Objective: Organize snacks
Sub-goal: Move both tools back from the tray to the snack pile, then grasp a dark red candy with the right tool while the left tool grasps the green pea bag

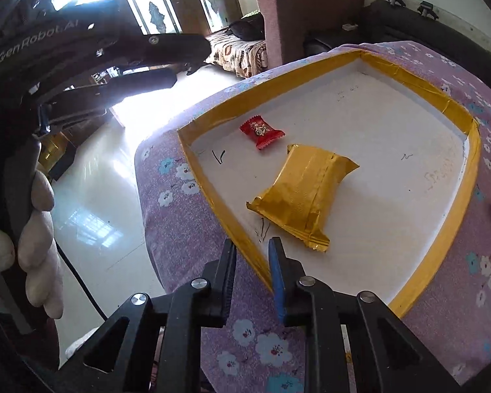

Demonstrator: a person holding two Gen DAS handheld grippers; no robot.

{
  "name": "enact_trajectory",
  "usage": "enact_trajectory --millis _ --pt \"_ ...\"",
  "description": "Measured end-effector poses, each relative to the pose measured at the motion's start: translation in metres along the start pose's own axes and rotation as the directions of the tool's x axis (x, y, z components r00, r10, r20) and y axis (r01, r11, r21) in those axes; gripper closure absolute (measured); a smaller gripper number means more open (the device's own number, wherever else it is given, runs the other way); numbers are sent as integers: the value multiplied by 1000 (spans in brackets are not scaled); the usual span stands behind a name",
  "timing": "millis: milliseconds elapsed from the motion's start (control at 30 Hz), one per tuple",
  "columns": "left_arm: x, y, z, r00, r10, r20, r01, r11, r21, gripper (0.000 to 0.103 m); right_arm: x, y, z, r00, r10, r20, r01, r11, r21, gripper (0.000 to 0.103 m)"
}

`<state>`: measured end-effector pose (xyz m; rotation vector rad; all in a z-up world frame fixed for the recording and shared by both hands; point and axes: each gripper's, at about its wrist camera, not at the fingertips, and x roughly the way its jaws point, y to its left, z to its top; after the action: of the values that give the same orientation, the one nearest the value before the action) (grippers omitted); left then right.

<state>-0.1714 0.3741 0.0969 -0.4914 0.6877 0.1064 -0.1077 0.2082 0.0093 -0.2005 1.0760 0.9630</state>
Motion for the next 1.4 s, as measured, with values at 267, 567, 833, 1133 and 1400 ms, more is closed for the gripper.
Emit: enact_trajectory --millis 267,567,833,1133,1400 --pt "13 -48 -10 996 -69 -49 73 994 78 54 -72 -67 -35 989 -4 151 -17 991 132 58" --pt "60 -172 -41 914 -319 -250 368 911 186 54 -137 -207 -105 956 -179 234 27 845 535 54" --pt "152 -226 -63 864 -316 -391 406 897 173 55 -154 -246 -141 946 -225 233 19 757 653 53" --pt "171 -194 -40 927 -175 -332 238 959 157 61 -152 -261 -146 944 -243 225 35 748 663 52" --pt "164 -198 -30 925 -193 -327 265 945 192 58 -97 -266 -86 951 -267 156 134 812 568 50"
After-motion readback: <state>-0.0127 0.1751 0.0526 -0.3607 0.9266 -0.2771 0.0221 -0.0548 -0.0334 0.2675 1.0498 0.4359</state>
